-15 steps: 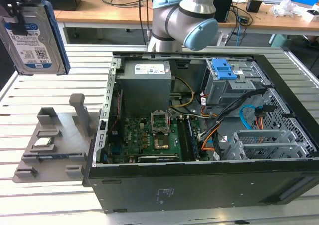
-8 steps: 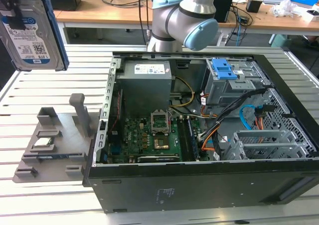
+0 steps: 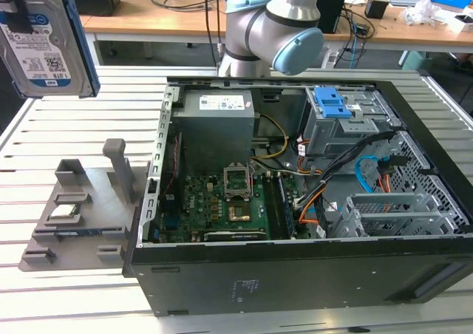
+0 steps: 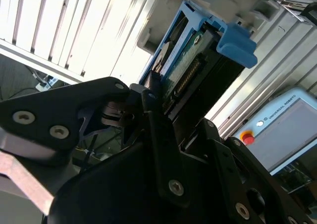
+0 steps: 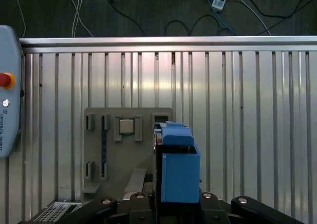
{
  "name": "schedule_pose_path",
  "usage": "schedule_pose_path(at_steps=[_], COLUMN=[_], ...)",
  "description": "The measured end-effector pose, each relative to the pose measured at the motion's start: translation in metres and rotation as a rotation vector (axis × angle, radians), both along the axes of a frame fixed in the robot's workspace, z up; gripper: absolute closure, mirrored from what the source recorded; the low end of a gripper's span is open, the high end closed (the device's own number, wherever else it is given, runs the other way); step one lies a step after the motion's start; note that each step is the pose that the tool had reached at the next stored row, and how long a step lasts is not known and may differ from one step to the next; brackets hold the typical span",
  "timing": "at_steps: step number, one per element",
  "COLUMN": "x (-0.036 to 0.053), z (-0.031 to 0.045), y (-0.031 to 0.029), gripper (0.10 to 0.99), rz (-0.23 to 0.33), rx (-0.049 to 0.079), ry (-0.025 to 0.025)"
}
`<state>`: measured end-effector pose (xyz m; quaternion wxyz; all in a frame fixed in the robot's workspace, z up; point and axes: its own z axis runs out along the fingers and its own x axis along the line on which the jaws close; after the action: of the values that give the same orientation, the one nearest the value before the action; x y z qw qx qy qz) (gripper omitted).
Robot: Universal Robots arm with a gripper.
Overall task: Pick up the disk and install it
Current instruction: 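Pick up the disk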
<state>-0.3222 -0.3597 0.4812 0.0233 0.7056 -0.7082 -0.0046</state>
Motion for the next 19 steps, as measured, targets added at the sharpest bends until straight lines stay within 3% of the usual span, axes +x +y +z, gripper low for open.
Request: schedule_pose_path(at_steps=[3, 9, 10, 11, 13, 19], x=[0.0, 0.0, 0.0, 0.0, 0.0, 0.0], z=[0.0083, 0.0176, 0.018, 0.018, 0.018, 0.0181], y=[0.0002, 0.0004, 0.0003, 0.0004, 0.0003, 0.0002], gripper=[0.729, 0.729, 0.729, 0.729, 0.729, 0.729], rz=[0.0, 0.0, 0.0, 0.0, 0.0, 0.0], rx=[0.0, 0.004, 0.01, 0.026, 0.045, 0.051], ry=[0.0, 0.0001, 0.0, 0.0, 0.0, 0.0])
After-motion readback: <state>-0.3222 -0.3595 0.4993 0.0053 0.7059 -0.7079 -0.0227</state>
